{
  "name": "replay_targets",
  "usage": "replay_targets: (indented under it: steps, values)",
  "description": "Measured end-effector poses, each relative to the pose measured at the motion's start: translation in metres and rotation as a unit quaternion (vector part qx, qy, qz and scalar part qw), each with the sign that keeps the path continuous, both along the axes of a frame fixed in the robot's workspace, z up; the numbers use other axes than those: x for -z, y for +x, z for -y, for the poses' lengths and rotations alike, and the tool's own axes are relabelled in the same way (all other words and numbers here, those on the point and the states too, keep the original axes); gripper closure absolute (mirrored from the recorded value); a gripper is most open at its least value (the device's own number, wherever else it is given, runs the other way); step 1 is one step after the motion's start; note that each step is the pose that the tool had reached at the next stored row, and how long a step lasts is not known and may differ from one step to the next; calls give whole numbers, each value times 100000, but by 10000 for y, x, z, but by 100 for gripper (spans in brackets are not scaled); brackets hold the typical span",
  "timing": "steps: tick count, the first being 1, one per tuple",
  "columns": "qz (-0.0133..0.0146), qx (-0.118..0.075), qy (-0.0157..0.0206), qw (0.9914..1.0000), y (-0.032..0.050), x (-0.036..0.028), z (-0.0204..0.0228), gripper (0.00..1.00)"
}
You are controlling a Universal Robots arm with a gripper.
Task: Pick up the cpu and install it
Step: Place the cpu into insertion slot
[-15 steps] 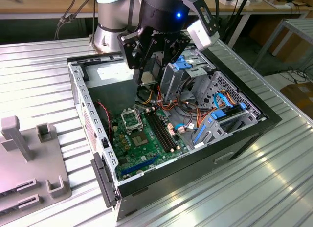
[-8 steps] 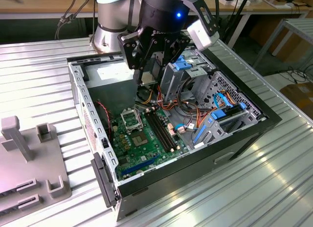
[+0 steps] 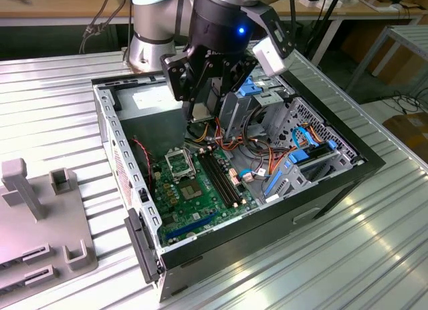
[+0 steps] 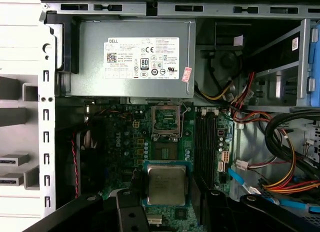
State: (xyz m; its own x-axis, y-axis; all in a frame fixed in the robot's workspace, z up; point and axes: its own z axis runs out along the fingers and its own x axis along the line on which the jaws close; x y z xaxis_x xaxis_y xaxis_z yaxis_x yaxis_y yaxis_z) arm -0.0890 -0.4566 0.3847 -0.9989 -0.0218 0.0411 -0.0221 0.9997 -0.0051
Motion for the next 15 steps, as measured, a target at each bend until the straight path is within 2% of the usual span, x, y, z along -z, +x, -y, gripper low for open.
replay_targets:
  steps: [7,11,15]
  values:
    - [0,39,-3,100000,9,140,0,53]
    - [0,42,-3,100000,67,217,2,53]
    - [-4,41,-8,100000,89,299,10,53]
